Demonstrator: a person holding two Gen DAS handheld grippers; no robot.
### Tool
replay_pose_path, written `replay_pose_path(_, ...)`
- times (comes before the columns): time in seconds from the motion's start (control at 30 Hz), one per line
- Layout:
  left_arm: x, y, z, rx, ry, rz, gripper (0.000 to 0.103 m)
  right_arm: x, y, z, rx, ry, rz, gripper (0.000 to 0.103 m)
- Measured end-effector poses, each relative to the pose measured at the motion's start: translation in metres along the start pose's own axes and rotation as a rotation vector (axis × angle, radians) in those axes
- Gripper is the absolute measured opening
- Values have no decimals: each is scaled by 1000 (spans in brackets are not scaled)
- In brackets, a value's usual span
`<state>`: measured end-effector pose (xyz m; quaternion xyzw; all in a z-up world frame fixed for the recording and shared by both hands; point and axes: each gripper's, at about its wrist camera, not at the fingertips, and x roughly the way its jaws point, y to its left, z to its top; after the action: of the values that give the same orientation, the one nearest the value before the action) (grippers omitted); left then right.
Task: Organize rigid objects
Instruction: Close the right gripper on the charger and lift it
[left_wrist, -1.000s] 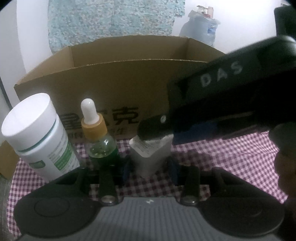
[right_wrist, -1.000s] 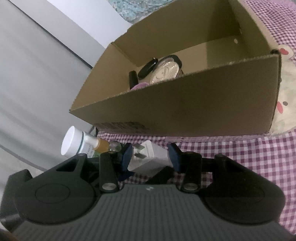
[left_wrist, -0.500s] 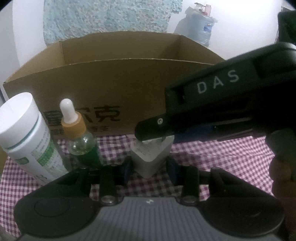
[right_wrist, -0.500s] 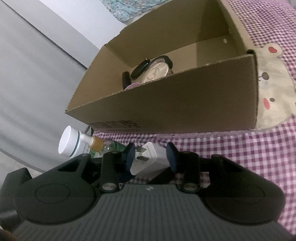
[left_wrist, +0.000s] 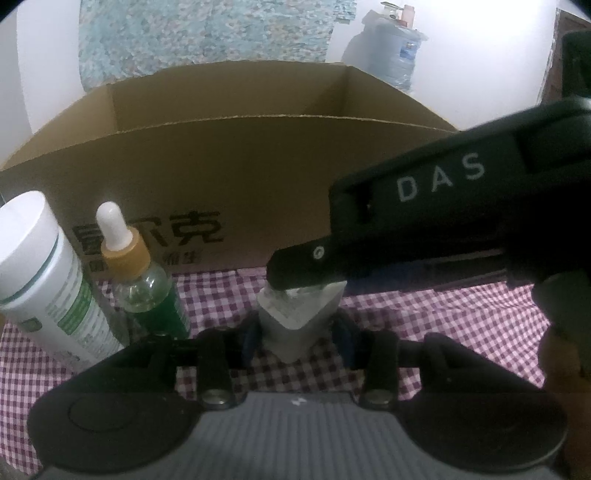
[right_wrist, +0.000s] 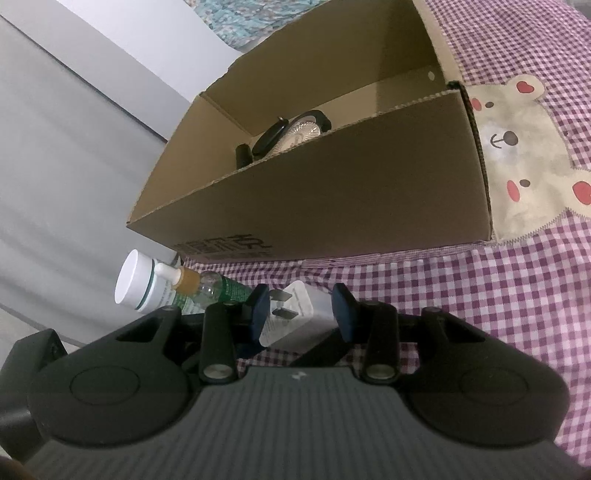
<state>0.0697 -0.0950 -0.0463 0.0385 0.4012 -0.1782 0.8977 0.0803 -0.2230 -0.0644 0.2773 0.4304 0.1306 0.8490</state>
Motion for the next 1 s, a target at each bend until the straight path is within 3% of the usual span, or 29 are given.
replay_pose_path(0.7,-5,2,8,-29,-3,-1,45,-2,8,0,-20,-1,-1,38)
replay_pose_path(1.0,-48,5,15,-12,-77,-3,45,-34,33,-2,-55,-59,23,38)
